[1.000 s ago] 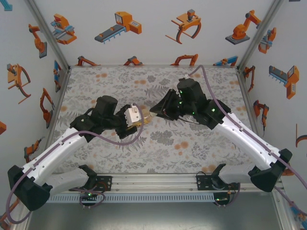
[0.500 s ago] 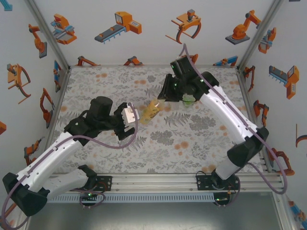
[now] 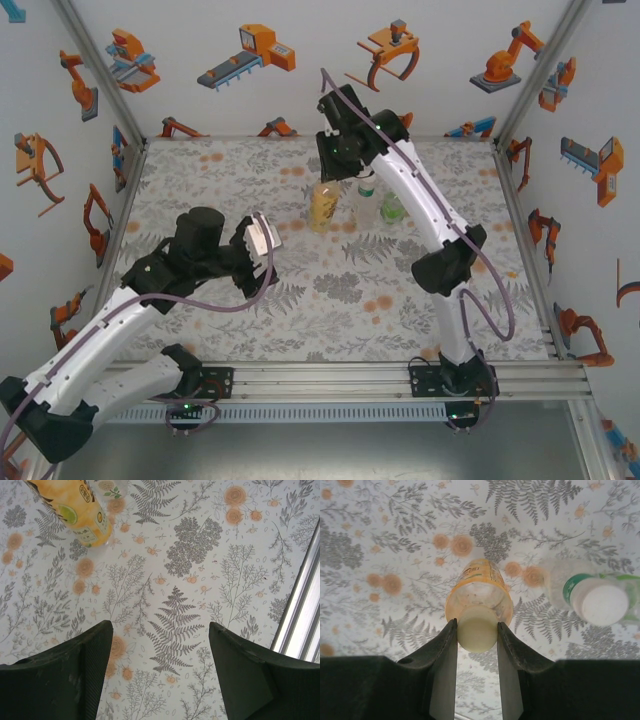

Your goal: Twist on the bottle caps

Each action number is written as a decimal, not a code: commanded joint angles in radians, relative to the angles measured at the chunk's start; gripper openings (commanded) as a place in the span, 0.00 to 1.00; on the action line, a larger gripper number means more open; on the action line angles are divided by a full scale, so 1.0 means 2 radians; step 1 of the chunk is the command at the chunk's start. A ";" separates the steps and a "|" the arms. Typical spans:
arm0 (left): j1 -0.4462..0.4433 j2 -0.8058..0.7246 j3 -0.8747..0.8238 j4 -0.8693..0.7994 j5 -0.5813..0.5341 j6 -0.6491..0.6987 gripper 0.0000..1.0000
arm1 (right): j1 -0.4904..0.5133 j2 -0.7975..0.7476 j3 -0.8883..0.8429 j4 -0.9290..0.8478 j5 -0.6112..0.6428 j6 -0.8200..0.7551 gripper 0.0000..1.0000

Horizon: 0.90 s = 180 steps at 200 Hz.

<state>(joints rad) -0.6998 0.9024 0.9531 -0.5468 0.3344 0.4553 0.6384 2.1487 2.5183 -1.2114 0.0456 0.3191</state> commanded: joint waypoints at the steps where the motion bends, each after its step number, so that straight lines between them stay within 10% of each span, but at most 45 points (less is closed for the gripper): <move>1: 0.000 -0.020 -0.007 -0.011 -0.002 -0.031 0.71 | -0.005 0.007 0.021 -0.017 0.027 -0.047 0.00; 108: -0.001 -0.055 -0.024 -0.013 -0.011 -0.063 0.71 | -0.008 0.048 0.013 0.030 0.017 -0.084 0.01; 180: -0.001 -0.048 -0.023 -0.012 -0.008 -0.057 0.72 | -0.008 0.047 0.009 0.030 0.012 -0.086 0.35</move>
<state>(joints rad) -0.6998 0.8055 0.9112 -0.5621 0.3103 0.3504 0.6247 2.2349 2.5221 -1.1622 0.0689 0.1619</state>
